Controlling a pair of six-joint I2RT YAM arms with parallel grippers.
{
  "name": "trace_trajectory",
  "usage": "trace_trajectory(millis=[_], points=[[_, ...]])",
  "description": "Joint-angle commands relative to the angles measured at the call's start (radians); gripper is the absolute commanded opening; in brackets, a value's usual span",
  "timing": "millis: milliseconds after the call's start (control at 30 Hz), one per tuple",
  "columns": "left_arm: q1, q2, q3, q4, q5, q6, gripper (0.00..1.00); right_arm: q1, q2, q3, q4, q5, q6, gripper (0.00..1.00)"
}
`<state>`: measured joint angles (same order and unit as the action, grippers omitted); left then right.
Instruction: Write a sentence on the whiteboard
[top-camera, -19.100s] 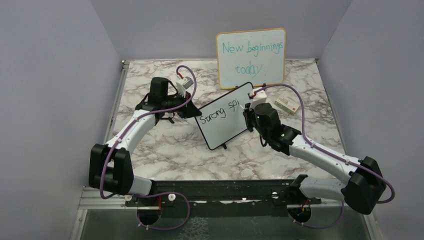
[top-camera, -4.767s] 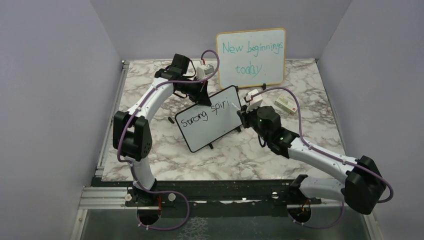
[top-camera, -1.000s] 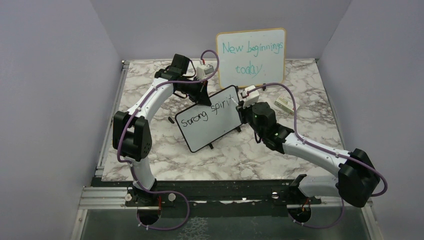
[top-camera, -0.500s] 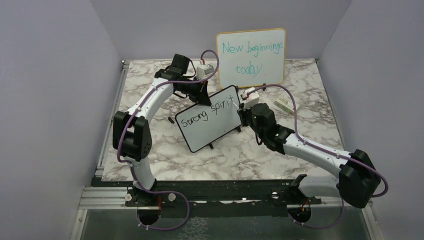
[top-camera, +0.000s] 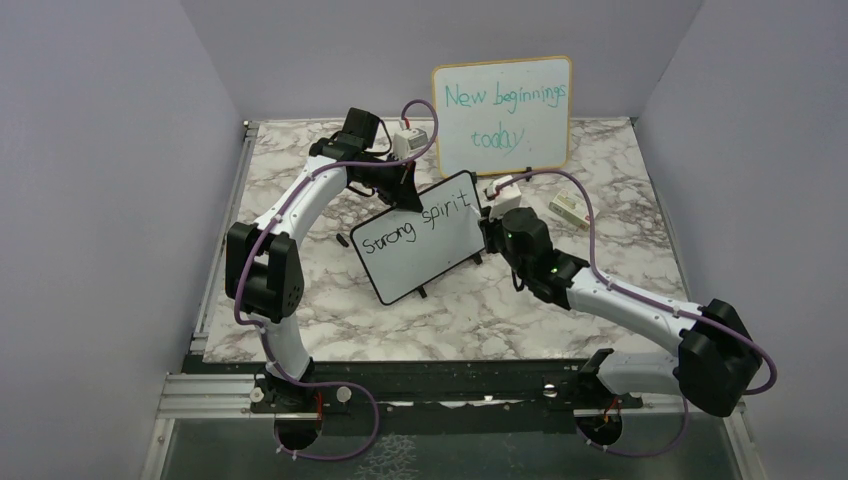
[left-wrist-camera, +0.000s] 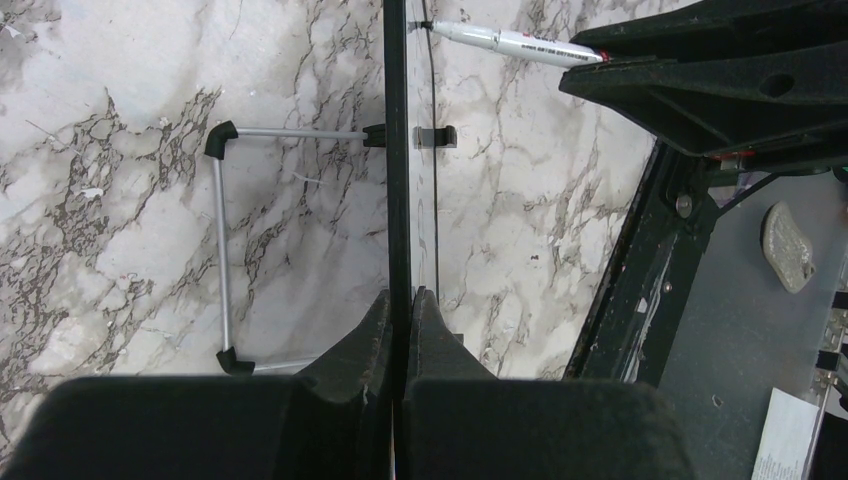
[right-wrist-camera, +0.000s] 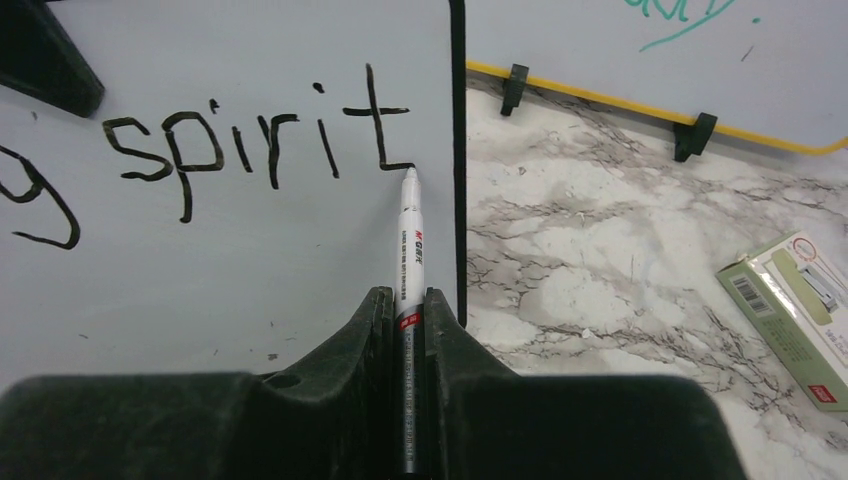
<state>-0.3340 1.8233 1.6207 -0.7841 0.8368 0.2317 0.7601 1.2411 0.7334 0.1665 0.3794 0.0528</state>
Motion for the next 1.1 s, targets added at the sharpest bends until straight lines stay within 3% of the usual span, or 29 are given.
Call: trace_trajectory(millis=[0, 233, 467, 733, 867, 1067], points=[[-0.008, -0.012, -0.028, -0.015, -0.050, 0.057, 0.00, 0.002, 0.014, 0.003, 0.015, 0.077, 0.005, 0.01], [-0.008, -0.013, -0.027, -0.014, -0.054, 0.056, 0.00, 0.002, 0.010, 0.015, 0.039, 0.055, -0.007, 0.01], [-0.008, -0.029, -0.029, 0.031, -0.091, 0.018, 0.01, 0.002, -0.118, -0.020, 0.016, -0.044, -0.009, 0.00], [0.000, -0.094, -0.044, 0.118, -0.098, -0.045, 0.31, 0.010, -0.169, -0.039, -0.001, -0.132, -0.008, 0.01], [0.029, -0.144, -0.093, 0.164, -0.061, -0.076, 0.36, 0.025, -0.179, -0.042, 0.002, -0.142, -0.017, 0.01], [0.068, -0.187, -0.157, 0.200, 0.013, -0.102, 0.34, 0.038, -0.181, -0.036, -0.003, -0.142, -0.025, 0.01]])
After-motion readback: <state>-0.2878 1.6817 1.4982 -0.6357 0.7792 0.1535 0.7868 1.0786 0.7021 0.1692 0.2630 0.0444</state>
